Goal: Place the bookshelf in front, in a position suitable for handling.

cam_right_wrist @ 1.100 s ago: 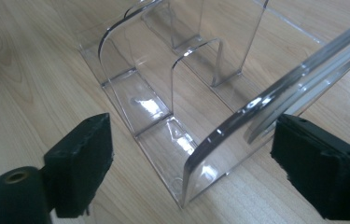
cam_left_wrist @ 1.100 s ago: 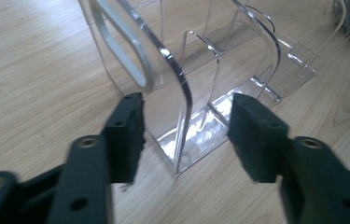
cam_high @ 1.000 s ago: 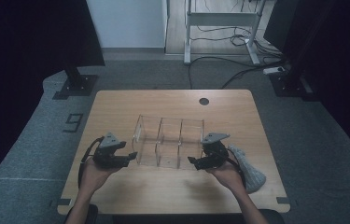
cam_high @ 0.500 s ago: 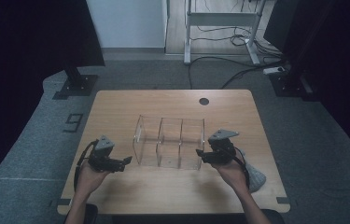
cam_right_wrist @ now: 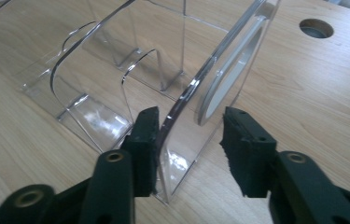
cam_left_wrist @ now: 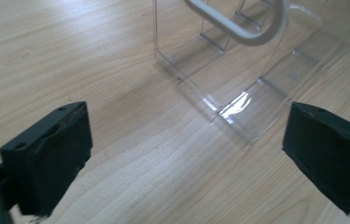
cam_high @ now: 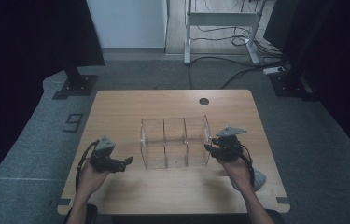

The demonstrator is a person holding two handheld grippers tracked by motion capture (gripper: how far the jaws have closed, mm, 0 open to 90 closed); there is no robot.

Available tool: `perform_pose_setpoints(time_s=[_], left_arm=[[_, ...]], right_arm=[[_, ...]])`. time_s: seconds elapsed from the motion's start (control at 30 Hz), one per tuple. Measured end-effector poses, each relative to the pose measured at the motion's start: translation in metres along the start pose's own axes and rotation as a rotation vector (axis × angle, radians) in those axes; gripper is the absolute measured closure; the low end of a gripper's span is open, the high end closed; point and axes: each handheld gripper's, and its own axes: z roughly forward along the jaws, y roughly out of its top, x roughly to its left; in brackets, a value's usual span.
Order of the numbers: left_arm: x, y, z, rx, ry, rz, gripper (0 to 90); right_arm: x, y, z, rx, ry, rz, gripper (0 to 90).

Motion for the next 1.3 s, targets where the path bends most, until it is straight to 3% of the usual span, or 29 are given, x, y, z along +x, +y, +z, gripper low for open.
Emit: perform_pose_setpoints(time_s=[0.23,0.4,0.63,0.87,1.3], left_arm=[[0.0,-0.003,0.007,0.011,-0.027,0.006,4.3],[-0.005,-0.001,0.006,-0.013,-0.011,0.002,1.9],[-0.011,0.003,0.005,-0.011,-0.001,0.004,0.0],[-0.009,0.003,0.002,-0.033,-0.035,-0.015,0.0],[-0.02,0.008,-0.001,-0.088,-0.067,0.066,2.3]], right_arm=[[-0.01,0.0,-0.001,-0.004,-0.034,0.034,68.2],[-0.023,-0.001,-0.001,-0.008,-0.022,0.056,73.6],[-0.029,0.001,-0.002,0.005,-0.021,0.046,76.3],[-0.03,0.003,0.0,0.009,-0.004,0.025,80.3],[-0.024,0.006,0.006,0.007,0.045,-0.012,82.4]])
